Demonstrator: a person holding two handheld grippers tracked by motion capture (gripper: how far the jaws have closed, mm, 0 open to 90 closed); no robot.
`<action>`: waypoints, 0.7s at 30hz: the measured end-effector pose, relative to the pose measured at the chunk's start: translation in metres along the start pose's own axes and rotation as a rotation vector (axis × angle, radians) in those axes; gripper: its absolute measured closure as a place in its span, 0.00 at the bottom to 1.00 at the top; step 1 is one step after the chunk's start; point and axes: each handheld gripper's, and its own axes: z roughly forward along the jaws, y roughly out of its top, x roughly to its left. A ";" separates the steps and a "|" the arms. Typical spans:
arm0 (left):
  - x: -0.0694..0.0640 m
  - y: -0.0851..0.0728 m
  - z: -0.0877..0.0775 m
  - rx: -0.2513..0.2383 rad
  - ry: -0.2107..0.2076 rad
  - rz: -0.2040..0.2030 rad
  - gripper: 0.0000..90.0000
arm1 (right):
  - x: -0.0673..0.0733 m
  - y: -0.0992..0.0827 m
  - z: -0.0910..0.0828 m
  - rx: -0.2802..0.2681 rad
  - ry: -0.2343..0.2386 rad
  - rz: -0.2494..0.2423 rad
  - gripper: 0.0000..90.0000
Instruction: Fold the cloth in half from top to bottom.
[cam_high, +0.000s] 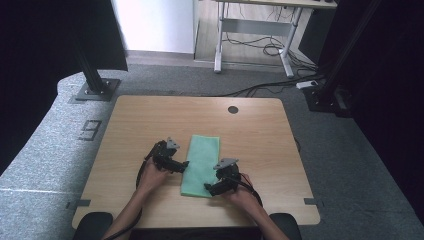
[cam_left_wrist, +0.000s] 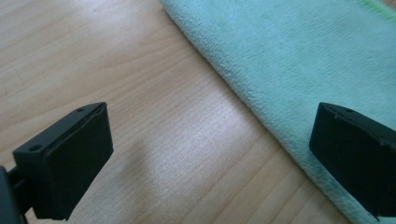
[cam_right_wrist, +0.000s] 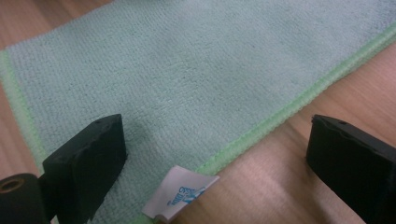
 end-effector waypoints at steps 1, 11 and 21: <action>0.000 -0.001 0.001 0.003 0.003 0.003 0.00 | 0.001 -0.001 -0.001 0.000 0.002 -0.004 0.05; -0.008 -0.010 -0.001 0.043 0.009 0.010 0.00 | 0.006 -0.006 -0.008 0.014 0.024 -0.021 0.08; -0.009 -0.014 -0.004 -0.005 -0.002 -0.006 0.00 | -0.002 -0.002 -0.012 0.021 0.058 -0.008 0.17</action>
